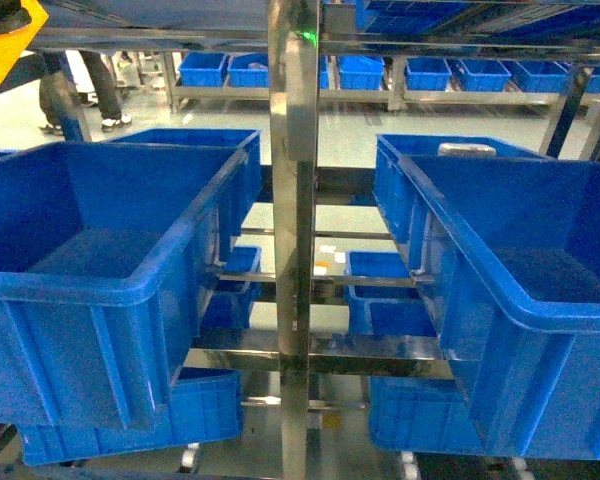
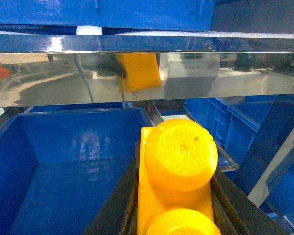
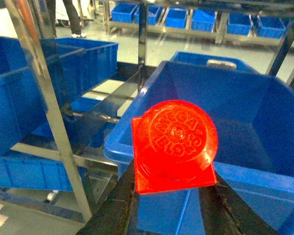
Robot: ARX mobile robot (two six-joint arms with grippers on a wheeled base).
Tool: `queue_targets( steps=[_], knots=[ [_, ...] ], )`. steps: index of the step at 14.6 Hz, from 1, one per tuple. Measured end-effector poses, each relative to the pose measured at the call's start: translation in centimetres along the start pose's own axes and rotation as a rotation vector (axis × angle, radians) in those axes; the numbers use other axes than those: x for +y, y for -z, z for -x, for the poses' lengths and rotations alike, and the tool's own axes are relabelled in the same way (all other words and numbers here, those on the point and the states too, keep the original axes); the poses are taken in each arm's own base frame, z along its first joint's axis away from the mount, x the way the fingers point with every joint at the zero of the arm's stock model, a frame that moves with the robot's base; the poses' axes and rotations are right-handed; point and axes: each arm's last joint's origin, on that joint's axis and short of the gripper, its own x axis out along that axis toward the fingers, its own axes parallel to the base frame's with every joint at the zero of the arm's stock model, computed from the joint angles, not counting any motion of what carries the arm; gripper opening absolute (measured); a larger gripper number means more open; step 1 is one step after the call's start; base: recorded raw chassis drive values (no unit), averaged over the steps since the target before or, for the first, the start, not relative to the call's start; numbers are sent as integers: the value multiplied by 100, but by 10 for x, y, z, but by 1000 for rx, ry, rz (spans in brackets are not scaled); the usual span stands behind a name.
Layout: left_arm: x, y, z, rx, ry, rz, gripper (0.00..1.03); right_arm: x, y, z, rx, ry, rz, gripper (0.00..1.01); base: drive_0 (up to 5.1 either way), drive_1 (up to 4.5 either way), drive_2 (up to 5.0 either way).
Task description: Sort and place red and yellow blocks in left bins
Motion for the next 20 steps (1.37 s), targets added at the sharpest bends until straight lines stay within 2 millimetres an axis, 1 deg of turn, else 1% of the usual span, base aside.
queue_targets(
  steps=[2,4,5,9,12,13,15,17,18,20],
  knots=[
    [0,0,0,0,0,0,27,-10,7,-19,40,-1,-11,28,0,0,0],
    [0,0,0,0,0,0,27,-29,-7,-54,11,19,-5,28,0,0,0],
    [0,0,0,0,0,0,27,-37,-9,-74,28,24,-5,28,0,0,0],
    [0,0,0,0,-1,0,27,-65,-9,-133,109,37,-19,28,0,0,0],
    [0,0,0,-1,0,-1,27,-89,1,-182,214,51,-43,28,0,0,0],
    [0,0,0,0,0,0,27,-102,8,-198,264,70,-56,28,0,0,0],
    [0,0,0,0,0,0,27,-123,18,-223,337,92,-72,28,0,0,0],
    [0,0,0,-1,0,-1,27,-145,20,-249,403,111,-90,28,0,0,0],
    [0,0,0,0,0,0,27,-153,22,-258,432,120,-80,28,0,0,0],
    [0,0,0,-2,0,-1,27,-160,29,-267,500,109,-88,28,0,0,0]
  ],
)
